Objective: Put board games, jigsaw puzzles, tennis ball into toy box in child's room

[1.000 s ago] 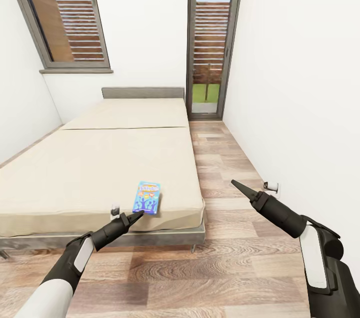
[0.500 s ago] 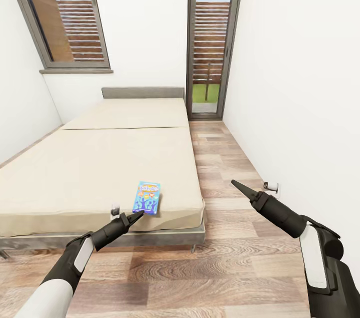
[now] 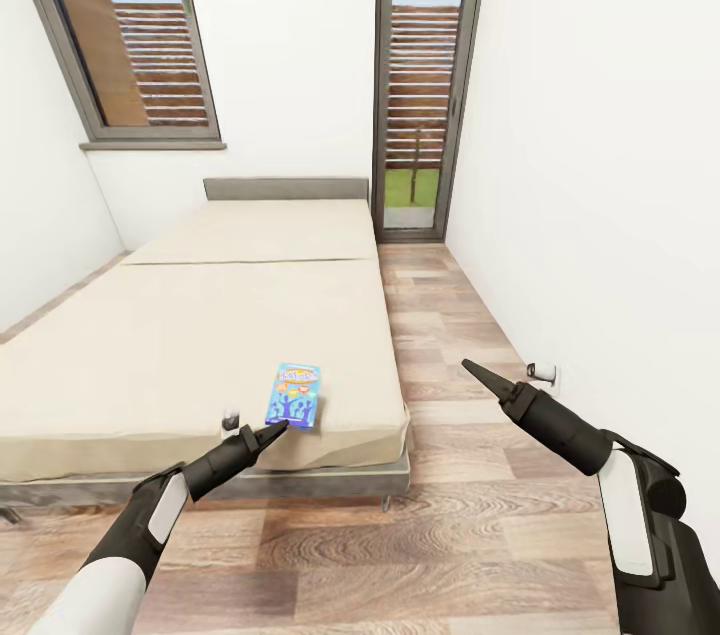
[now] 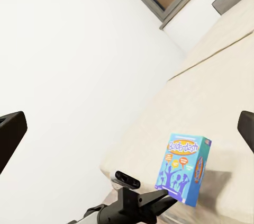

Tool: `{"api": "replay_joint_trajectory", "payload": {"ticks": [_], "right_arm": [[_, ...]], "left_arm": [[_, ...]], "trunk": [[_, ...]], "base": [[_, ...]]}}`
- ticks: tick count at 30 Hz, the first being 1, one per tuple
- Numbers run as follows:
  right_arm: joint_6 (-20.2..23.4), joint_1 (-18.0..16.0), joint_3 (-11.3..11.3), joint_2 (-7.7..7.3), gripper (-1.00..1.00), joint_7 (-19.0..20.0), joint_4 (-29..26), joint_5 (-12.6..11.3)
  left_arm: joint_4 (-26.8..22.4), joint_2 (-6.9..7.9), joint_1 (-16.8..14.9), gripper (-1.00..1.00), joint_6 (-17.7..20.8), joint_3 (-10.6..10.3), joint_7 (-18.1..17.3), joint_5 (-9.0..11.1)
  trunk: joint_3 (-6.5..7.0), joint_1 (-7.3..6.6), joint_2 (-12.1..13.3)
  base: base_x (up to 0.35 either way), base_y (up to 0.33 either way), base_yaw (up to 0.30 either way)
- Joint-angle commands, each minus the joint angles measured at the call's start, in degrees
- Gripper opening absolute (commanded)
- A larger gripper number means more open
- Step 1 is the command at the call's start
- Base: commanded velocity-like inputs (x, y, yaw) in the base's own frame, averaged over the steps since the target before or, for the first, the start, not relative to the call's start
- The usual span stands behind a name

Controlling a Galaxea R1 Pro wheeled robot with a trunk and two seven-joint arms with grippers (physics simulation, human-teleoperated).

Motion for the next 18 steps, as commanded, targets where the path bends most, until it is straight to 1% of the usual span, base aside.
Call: {"api": "replay_joint_trajectory", "payload": {"ticks": [1, 14, 18], "right_arm": [[0.27, -0.04, -0.1, 0.05, 1.0, 0.16, 0.0, 0.0], [0.27, -0.04, -0.1, 0.03, 1.0, 0.1, 0.0, -0.02], [0.27, -0.04, -0.1, 0.02, 1.0, 0.08, 0.0, -0.03]], "left_arm": [[0.03, 0.0, -0.03, -1.0, 0.44, 0.05, -0.11, 0.14], [0.01, -0.19, -0.03, -1.0, 0.52, 0.02, -0.26, 0.09], [-0.31, -0.12, -0.03, -1.0, 1.08, -0.33, -0.37, 0.06]], "trunk": [[0.13, -0.24, 0.4], [2.47, -3.09, 5.61], [3.19, -3.97, 7.21]], "base": [[0.0, 0.0, 0.0], [0.0, 0.0, 0.0], [0.0, 0.0, 0.0]]}}
